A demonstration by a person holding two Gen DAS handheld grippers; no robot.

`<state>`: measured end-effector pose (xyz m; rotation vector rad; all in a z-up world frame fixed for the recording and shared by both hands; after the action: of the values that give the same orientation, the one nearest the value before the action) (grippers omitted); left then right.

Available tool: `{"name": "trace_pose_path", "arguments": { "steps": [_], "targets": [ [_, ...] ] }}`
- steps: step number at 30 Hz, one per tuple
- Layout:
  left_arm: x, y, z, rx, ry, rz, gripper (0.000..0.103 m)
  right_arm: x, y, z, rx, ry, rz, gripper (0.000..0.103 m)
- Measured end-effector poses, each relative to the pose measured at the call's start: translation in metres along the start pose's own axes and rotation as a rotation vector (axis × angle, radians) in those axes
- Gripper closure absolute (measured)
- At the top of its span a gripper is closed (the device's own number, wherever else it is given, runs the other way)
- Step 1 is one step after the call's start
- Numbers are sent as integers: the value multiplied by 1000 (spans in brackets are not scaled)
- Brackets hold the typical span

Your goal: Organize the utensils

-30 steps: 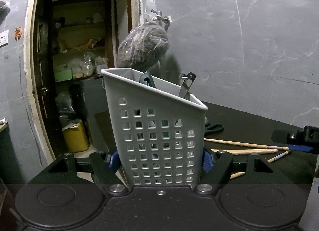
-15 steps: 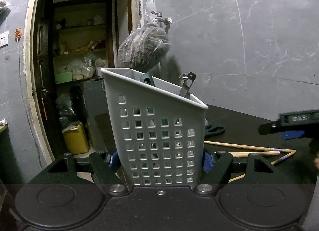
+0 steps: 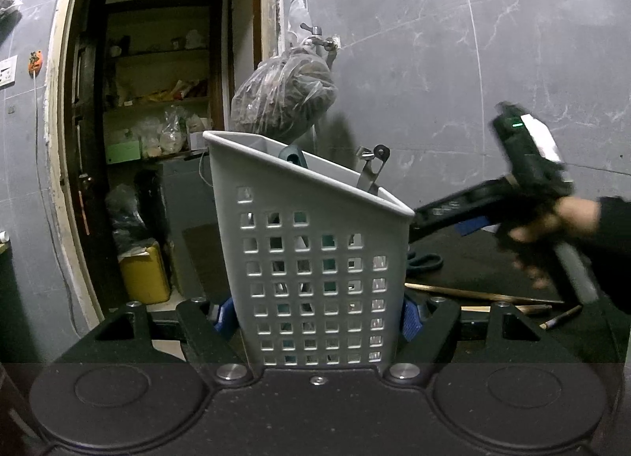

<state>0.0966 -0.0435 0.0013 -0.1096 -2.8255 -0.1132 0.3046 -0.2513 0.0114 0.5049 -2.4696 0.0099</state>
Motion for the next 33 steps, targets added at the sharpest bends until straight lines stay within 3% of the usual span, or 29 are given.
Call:
{"name": "trace_pose_path", "arguments": {
  "steps": [9,11,18,21,24,27,28,29,33],
  "targets": [
    [1,-4,-4,-6,14,-10,26,-77,-15,-29,-107,97,-36,1],
    [1,-5,-5,-6,14,-16,26,-86,-20,-29,-115,87,-72,9],
    [1,-5,-6,8,16,-20,26,-88,-21,-27,-58,74,-29,35],
    [1,-6,-6,8,16,-21,26,-86,-22,-28,-55,70,-27,56],
    [1,-6,-7,9,20,-24,26,-90,-22,-31,-43,71,-29,57],
    [0,-6,-7,0,15,-23,26,-86,-26,-29,-51,57,-27,65],
    [0,-6,-7,-4,13,-21,26,-84,-27,-29,-51,45,-20,86],
    [-1,-6,-7,-4,12,-19,26,-80,-31,-28,-58,32,-16,90],
    [-2,-3,-6,-2,8,-9,26,-66,-47,-22,-59,26,6,90]
  ]
}}
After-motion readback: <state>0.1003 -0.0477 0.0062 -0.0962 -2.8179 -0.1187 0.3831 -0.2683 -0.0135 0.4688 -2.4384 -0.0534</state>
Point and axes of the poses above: each gripper's, at about its wrist camera, not at the fingertips, and x roughly against the way its jaws point, y to its left, z to its underside, the point moved 1 cm from there along -x, roughly the way its jaws point, and after that the axes turned 3 degrees about y, right-handed, at the moved point
